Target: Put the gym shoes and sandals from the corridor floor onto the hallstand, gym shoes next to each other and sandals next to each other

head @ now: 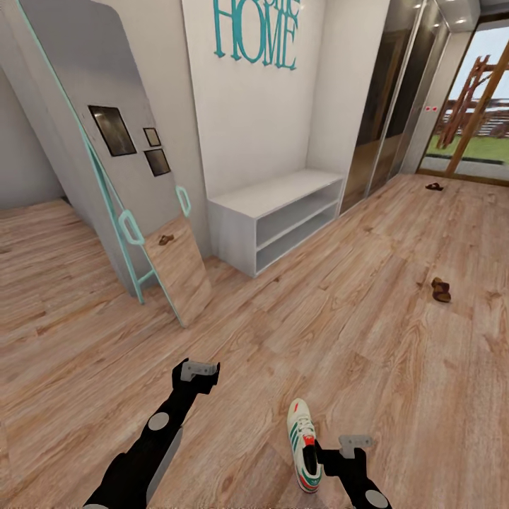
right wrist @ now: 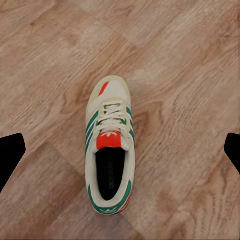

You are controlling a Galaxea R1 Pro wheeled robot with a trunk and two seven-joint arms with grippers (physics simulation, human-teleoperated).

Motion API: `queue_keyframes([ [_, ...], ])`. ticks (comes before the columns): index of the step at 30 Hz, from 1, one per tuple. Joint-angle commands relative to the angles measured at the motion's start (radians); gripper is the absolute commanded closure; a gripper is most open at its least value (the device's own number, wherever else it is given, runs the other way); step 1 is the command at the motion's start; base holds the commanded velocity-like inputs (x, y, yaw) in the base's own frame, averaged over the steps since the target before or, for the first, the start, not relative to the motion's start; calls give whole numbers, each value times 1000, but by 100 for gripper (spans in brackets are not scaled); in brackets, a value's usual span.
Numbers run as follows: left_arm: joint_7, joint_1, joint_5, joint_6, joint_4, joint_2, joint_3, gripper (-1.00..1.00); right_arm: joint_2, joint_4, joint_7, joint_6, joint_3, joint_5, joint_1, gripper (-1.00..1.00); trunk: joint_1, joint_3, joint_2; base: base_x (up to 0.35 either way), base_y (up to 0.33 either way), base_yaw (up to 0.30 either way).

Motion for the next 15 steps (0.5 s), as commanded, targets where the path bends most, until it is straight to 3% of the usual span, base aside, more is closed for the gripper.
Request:
queue_keyframes([
  [1, 1, -1, 3, -3, 1, 0, -1, -100, 0, 1, 1, -3, 0, -1, 0, -100, 4, -6, -8, 0, 0, 106],
  [15, 1, -1, 3, -3, 1, 0, -1, -100, 0, 1, 1, -3, 0, 0, 0, -100, 57, -72, -106, 0, 0, 120],
])
